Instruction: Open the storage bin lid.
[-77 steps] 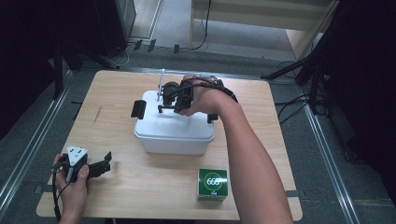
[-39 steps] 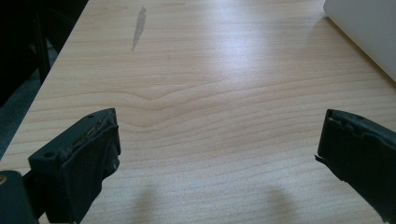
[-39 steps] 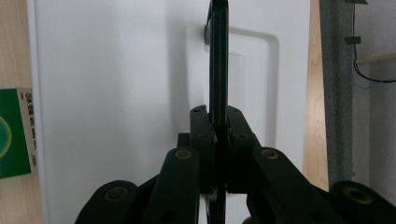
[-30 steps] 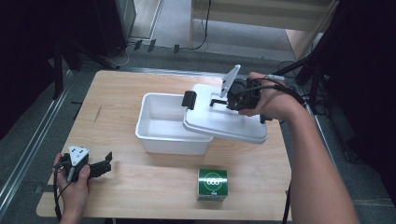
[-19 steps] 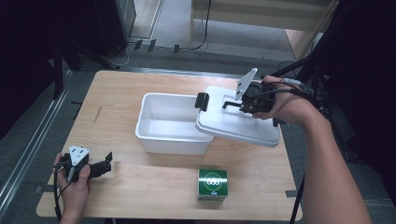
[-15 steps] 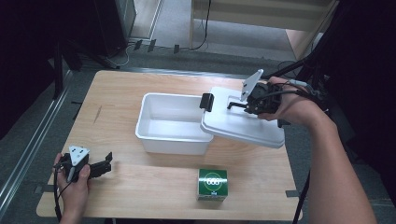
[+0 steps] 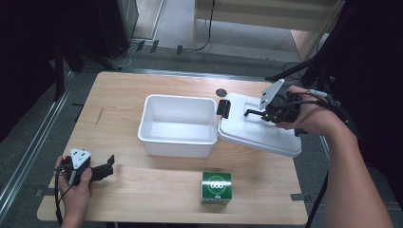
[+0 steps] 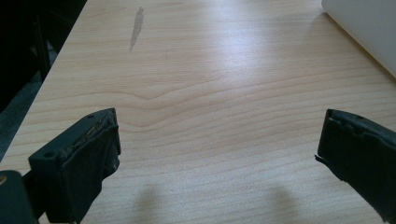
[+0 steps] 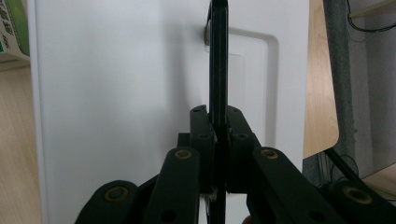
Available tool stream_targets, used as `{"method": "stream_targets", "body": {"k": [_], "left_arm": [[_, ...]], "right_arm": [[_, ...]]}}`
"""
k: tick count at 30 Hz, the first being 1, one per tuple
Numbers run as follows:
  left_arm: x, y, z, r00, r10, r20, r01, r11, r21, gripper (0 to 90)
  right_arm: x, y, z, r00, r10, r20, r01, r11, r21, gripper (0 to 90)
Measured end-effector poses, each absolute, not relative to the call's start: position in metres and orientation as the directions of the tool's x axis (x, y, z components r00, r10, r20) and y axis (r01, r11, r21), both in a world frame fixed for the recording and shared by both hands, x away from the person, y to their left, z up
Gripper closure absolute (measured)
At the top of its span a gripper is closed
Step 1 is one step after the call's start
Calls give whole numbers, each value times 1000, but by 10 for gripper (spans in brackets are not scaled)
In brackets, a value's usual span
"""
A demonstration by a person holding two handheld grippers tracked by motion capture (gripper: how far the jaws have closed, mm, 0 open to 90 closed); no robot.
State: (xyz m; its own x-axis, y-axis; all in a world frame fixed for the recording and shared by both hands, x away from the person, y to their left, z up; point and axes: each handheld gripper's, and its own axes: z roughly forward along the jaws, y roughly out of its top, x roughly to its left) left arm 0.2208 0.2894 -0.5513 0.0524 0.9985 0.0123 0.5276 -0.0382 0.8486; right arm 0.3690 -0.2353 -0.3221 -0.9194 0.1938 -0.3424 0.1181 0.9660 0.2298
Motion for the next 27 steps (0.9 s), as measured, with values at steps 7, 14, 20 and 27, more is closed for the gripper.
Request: {"method": "stream_targets", "body": {"k": [7, 14, 20, 27], "left_arm": [[221, 290, -551, 50, 999, 6, 525, -32, 850, 0], [220, 290, -551, 51, 999, 9, 525, -34, 850, 0], [220, 290, -551, 52, 999, 10, 527, -36, 849, 0], [220, 289, -551, 54, 998, 15, 528, -41, 849, 0]], "right_arm": [[368, -248, -333, -918, 207, -339, 134, 965, 227, 851], [367, -255, -347, -920, 214, -329, 143, 963, 228, 851], [366, -262, -364, -920, 227, -319, 159, 961, 225, 851], [364, -265, -379, -923, 233, -306, 167, 960, 226, 851]]}}
